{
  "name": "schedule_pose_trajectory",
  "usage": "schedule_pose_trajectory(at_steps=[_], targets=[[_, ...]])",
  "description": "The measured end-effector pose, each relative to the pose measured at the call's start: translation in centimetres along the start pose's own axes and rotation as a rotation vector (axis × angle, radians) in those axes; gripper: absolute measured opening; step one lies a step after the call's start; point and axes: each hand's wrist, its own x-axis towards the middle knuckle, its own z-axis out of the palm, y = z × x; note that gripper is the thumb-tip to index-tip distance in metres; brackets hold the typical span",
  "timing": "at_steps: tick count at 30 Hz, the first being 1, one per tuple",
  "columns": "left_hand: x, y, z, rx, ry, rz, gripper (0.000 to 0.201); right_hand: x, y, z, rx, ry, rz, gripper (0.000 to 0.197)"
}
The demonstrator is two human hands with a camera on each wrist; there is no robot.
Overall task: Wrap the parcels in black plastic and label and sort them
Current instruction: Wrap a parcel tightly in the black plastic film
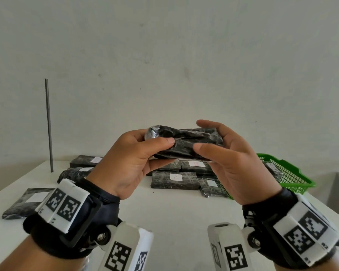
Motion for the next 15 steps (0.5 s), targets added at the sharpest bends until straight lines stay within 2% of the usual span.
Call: schedule_pose_trajectory(at_steps=[3,5,7,9,12,15], targets=[[0.1,0.2,-0.4,-0.038,-0.014,-0.028,0.022,0.0,-0.1,-0.2,0.065,-0.008,0.002,0.055],[0.0,0.5,-0.7,-0.086,-0.07,-0.031,0.015,0.2,-0.3,-0.2,0.097,0.006,-0.001,0.052],[-0.1,0.6,-1.0,-0.05,-0.126,-0.009,0.036,0.4,-0.3,-0.3,0.166,0.025,0.022,0.044],[-0.1,0.7,-1.1,0.112,-0.117,0.026,0.059,0.4,-0.4,-0.4,0.198,0.028,0.062,0.034],[0.2,0.5,-1.0,0.275,-0.071,0.097,0.056,0.3,-0.5,-0.3,0.139,0.023,0.083,0.025],[0.4,0.0,-1.0,0.264,-0.024,0.122,0.056,0.3,-0.2,-0.3,-0.031,0.023,0.049,0.042]])
